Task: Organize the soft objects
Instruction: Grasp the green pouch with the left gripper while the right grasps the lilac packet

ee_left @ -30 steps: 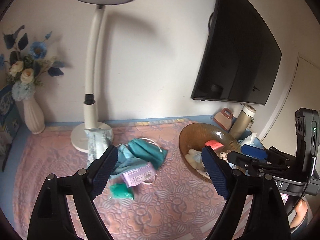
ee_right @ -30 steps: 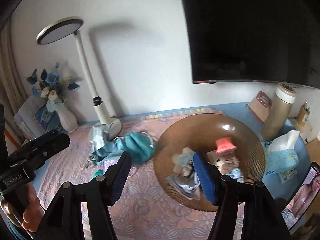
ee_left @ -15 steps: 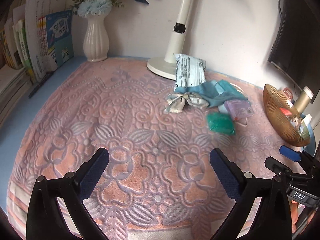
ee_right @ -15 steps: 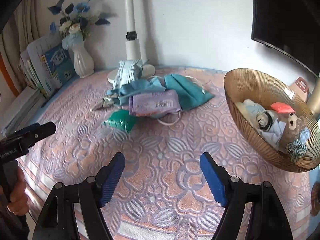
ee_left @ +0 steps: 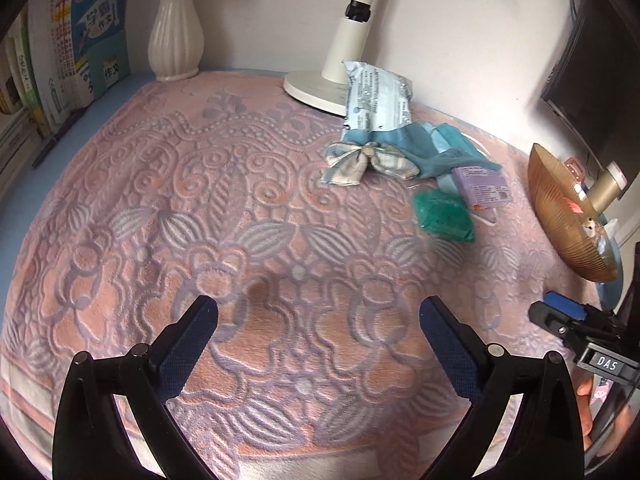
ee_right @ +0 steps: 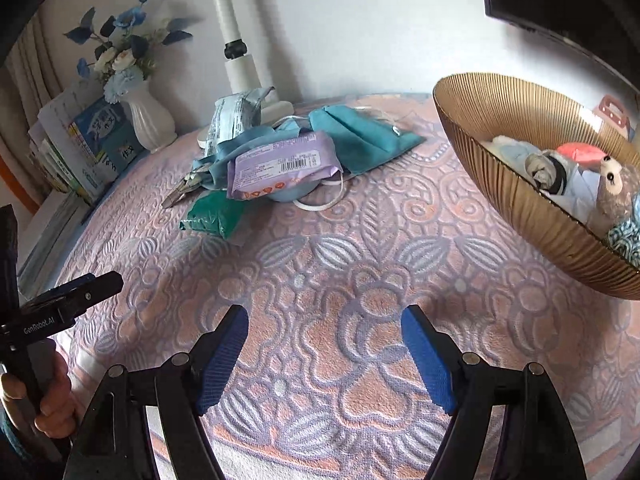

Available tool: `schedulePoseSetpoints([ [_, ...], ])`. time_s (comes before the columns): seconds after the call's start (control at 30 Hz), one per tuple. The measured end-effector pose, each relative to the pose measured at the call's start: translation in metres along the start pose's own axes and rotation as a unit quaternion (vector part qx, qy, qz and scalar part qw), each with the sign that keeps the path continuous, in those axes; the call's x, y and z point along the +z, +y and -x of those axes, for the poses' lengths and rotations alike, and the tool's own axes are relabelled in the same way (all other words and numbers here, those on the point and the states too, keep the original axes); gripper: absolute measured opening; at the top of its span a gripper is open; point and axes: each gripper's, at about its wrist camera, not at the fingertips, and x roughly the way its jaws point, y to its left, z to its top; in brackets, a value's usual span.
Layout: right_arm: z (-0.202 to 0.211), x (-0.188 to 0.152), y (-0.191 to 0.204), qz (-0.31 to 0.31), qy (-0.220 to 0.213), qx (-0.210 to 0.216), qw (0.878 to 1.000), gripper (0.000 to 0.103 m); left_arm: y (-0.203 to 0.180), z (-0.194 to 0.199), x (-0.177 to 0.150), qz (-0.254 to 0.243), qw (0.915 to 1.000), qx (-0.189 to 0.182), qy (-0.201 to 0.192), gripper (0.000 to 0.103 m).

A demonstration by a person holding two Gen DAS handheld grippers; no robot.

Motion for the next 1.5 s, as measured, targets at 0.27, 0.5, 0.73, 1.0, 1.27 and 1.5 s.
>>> schedulePoseSetpoints([
  [0.27, 0.012, 0.064, 0.025, 0.045, -0.011, -0.009, 0.999, 0.077, -0.062, -0.035, 0.032, -0.089, 0.9957, -0.024, 0.016, 0.100],
  [0.5, -0.038, 0.118, 0.021, 0.024, 0.012, 0.010, 1.000, 0.077, -0.099, -0.069, 0.042, -0.111, 0.9937, -0.003, 0.011, 0.100],
  [0.73, -0.066, 0.116, 0.020, 0.010, 0.051, 0.077, 0.996, 0.076, -0.087, -0.074, 0.038, -0.119, 0.9926, 0.010, 0.020, 0.063],
  [1.0, -0.044, 0.053, 0.050, 0.058, 0.120, 0.186, 0.974, 0.076, -0.028, -0.038, 0.021, -0.108, 0.9936, 0.021, 0.026, 0.062],
  [1.27, -0.034, 0.048, 0.071, 0.162, 0.067, 0.048, 0.983, 0.076, -0.020, -0.039, 0.029, -0.087, 0.9944, -0.044, 0.042, 0.066],
  [1.5, -0.062, 0.062, 0.072, 0.183, 0.069, 0.036, 0.980, 0.072, -0.012, -0.057, 0.051, 0.012, 0.9959, -0.075, 0.049, 0.066],
])
